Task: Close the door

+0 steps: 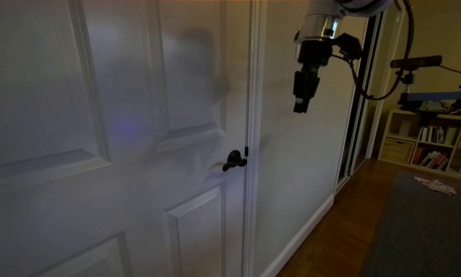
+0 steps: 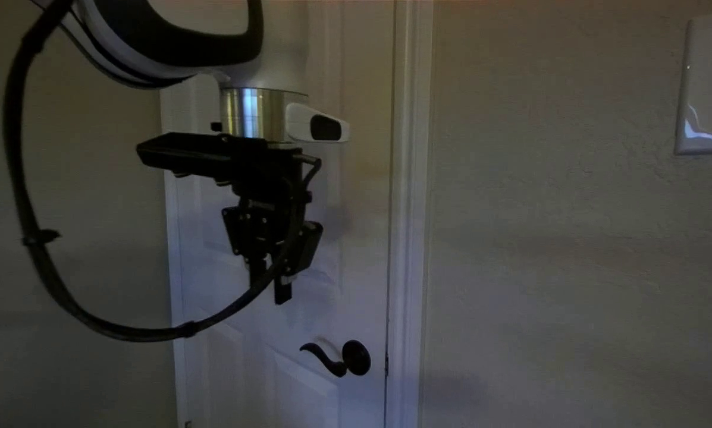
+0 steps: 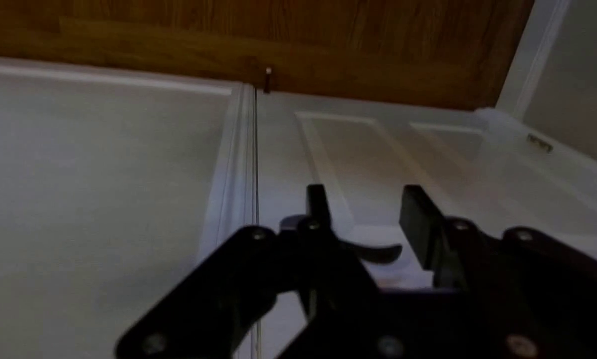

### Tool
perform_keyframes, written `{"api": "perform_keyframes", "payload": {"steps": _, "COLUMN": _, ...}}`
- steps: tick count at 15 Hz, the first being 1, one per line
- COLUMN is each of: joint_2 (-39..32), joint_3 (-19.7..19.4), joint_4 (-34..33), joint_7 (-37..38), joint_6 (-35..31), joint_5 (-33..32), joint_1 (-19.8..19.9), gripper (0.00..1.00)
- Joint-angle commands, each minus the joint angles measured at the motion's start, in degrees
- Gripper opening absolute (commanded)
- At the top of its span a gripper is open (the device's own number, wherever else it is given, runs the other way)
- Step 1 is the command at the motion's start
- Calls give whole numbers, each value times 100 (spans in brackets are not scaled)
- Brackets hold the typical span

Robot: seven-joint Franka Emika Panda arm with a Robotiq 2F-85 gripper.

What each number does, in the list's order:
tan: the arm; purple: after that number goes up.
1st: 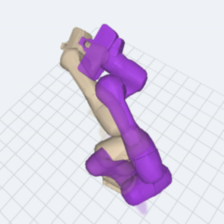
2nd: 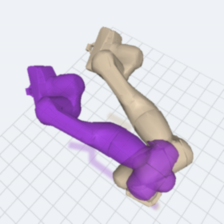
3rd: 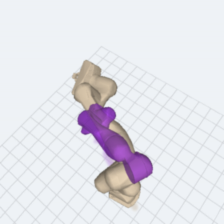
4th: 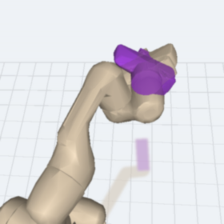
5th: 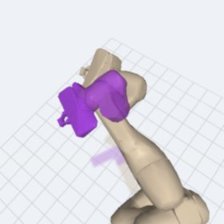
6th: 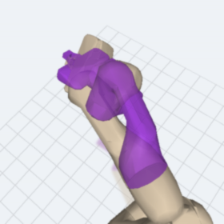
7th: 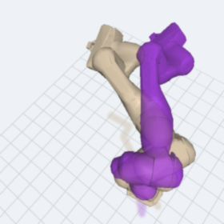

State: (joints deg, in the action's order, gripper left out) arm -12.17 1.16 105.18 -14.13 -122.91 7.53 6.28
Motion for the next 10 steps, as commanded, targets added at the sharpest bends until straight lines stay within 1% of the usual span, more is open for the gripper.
{"api": "perform_keyframes", "payload": {"steps": 1, "joint_2": 764, "joint_3": -146, "joint_4": 1018, "joint_7": -166, "joint_6": 590, "joint_5": -159, "joint_1": -32, "gripper": 73}}
{"api": "perform_keyframes", "payload": {"steps": 4, "joint_2": 951, "joint_3": -205, "joint_4": 1404, "joint_7": -131, "joint_6": 873, "joint_5": -53, "joint_1": -49, "gripper": 94}}
{"api": "perform_keyframes", "payload": {"steps": 5, "joint_2": 987, "joint_3": -220, "joint_4": 1485, "joint_7": -85, "joint_6": 962, "joint_5": -29, "joint_1": -55, "gripper": 98}}
{"api": "perform_keyframes", "payload": {"steps": 6, "joint_2": 1008, "joint_3": -231, "joint_4": 1559, "joint_7": -55, "joint_6": 1009, "joint_5": -60, "joint_1": -65, "gripper": 100}}
{"api": "perform_keyframes", "payload": {"steps": 7, "joint_2": 671, "joint_3": -220, "joint_4": 1174, "joint_7": -79, "joint_6": 894, "joint_5": -70, "joint_1": -89, "gripper": 88}}
{"api": "perform_keyframes", "payload": {"steps": 9, "joint_2": 721, "joint_3": -233, "joint_4": 1310, "joint_7": -78, "joint_6": 925, "joint_5": -71, "joint_1": -91, "gripper": 100}}
{"api": "perform_keyframes", "payload": {"steps": 10, "joint_2": 730, "joint_3": -234, "joint_4": 1331, "joint_7": -78, "joint_6": 925, "joint_5": -71, "joint_1": -92, "gripper": 100}}
